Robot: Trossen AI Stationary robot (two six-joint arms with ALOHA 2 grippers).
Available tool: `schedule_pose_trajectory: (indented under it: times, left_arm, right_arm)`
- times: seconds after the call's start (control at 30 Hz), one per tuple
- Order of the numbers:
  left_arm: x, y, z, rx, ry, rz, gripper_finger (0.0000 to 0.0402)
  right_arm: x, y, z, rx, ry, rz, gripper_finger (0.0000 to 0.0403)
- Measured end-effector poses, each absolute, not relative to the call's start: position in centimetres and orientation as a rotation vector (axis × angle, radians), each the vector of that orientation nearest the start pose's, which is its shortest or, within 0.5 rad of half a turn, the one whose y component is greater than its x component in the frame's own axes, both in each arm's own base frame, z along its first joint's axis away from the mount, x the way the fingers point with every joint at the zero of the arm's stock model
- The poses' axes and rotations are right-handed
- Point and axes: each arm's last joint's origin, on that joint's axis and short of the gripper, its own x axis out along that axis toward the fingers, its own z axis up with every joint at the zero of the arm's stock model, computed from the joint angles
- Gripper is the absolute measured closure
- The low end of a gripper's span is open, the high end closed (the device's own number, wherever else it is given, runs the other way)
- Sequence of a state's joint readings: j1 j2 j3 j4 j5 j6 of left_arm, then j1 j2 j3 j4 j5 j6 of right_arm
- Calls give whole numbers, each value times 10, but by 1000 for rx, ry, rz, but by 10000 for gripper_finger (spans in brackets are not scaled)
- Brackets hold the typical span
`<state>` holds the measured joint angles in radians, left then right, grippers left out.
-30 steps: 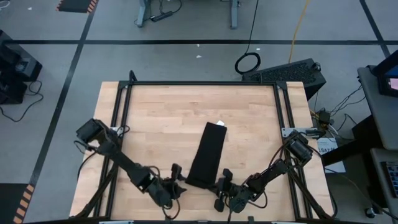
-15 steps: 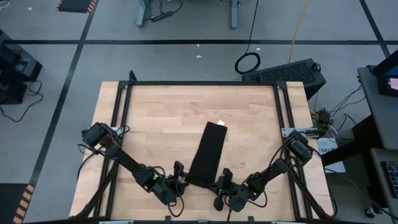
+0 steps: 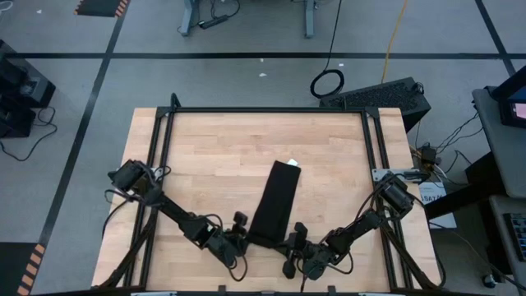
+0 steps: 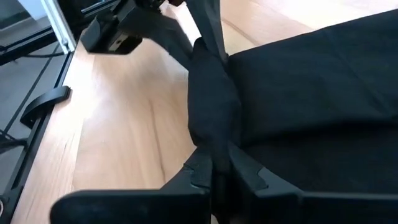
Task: Roll napkin
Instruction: Roll the black napkin
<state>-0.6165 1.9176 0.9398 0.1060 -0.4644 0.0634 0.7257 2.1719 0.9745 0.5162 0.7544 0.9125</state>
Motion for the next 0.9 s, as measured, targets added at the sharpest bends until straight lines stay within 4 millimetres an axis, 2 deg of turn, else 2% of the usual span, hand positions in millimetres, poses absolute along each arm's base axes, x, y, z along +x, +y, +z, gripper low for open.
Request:
schedule_pose_trajectory:
  times: [0.1, 0.23, 0.43, 0.57, 0.73, 0.9]
  left_arm:
    - [302, -191, 110, 442, 761, -192, 341]
    - [308, -185, 111, 340, 778, -211, 380]
    - [318, -170, 111, 129, 825, -249, 379]
    - [324, -159, 112, 10, 861, -309, 372]
    - [332, -142, 112, -138, 910, -401, 370]
    - [337, -123, 111, -314, 967, -450, 369]
  right_arm:
    - [299, 243, 62, 397, 439, -219, 381]
    - [295, 247, 68, 310, 453, -162, 324]
    - [291, 248, 75, 147, 487, -129, 212]
    - [285, 251, 84, -3, 486, -121, 164]
    - [277, 253, 94, -182, 469, -142, 148]
    - [270, 259, 100, -251, 458, -127, 163]
